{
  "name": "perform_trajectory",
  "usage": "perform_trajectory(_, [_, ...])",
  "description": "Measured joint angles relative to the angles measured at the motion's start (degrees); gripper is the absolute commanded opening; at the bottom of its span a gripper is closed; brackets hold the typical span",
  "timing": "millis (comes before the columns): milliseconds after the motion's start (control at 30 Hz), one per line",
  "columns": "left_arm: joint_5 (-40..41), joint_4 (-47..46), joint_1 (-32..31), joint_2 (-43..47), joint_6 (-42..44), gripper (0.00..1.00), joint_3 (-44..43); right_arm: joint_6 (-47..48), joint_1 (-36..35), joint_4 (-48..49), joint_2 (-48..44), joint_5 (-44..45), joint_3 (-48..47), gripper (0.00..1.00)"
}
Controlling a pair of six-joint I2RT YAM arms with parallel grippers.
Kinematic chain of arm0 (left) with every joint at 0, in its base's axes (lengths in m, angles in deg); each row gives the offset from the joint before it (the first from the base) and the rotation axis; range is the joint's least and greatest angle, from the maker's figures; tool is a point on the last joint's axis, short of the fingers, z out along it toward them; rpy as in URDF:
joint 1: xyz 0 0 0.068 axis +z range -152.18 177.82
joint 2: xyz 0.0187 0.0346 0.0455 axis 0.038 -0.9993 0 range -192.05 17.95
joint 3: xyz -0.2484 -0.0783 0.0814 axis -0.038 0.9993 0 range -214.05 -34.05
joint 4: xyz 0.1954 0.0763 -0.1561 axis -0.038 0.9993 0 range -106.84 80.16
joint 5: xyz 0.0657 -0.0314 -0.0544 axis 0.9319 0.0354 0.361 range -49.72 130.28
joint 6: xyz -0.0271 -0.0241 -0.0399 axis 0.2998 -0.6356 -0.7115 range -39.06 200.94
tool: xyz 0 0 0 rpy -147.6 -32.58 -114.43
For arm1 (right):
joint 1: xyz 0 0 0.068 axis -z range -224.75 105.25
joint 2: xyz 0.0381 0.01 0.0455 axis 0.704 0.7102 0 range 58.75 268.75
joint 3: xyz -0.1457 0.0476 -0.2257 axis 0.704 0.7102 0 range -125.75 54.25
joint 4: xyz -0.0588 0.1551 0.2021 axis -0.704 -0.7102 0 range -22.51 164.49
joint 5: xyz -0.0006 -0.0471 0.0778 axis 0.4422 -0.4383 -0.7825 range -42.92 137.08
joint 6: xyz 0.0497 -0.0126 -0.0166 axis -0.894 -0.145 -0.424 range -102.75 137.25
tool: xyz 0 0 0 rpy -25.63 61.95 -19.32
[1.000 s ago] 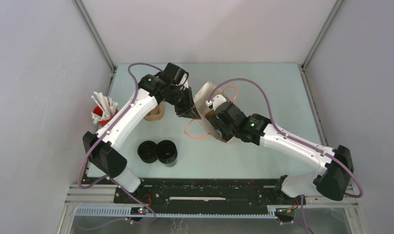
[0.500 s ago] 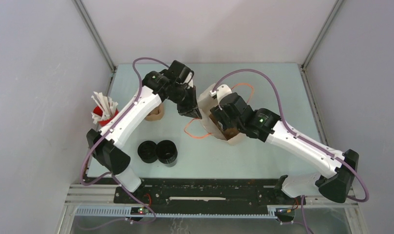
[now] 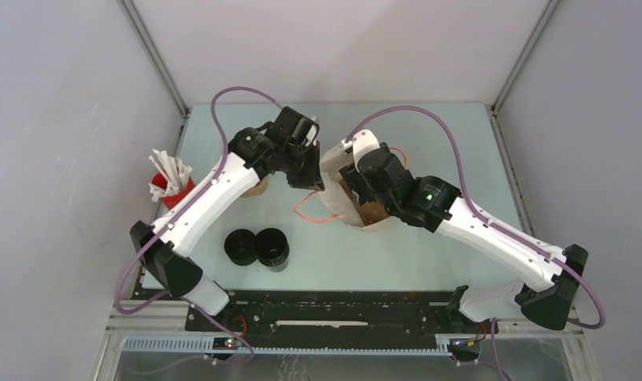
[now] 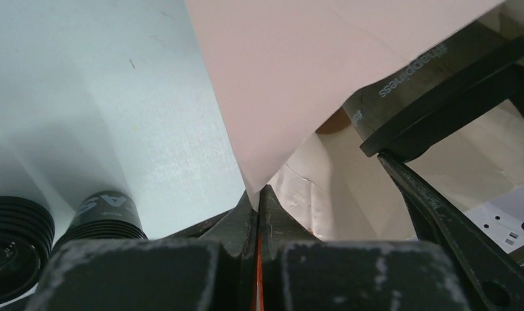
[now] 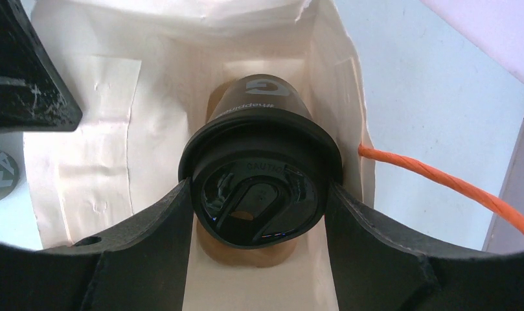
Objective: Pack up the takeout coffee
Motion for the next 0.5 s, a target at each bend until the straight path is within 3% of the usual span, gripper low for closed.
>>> perform_trajectory(267, [2.1, -7.4, -0.1, 4.6, 2.2, 0.0, 0.9, 0.3, -0.7, 0.0, -0.1, 0.5, 0.0, 0.0])
perform_trajectory(500, [-3.1, -9.2, -0.1, 5.8, 2.9, 0.0, 0.2, 1.1, -2.0, -0.7, -0.8, 2.3, -2.5, 0.0])
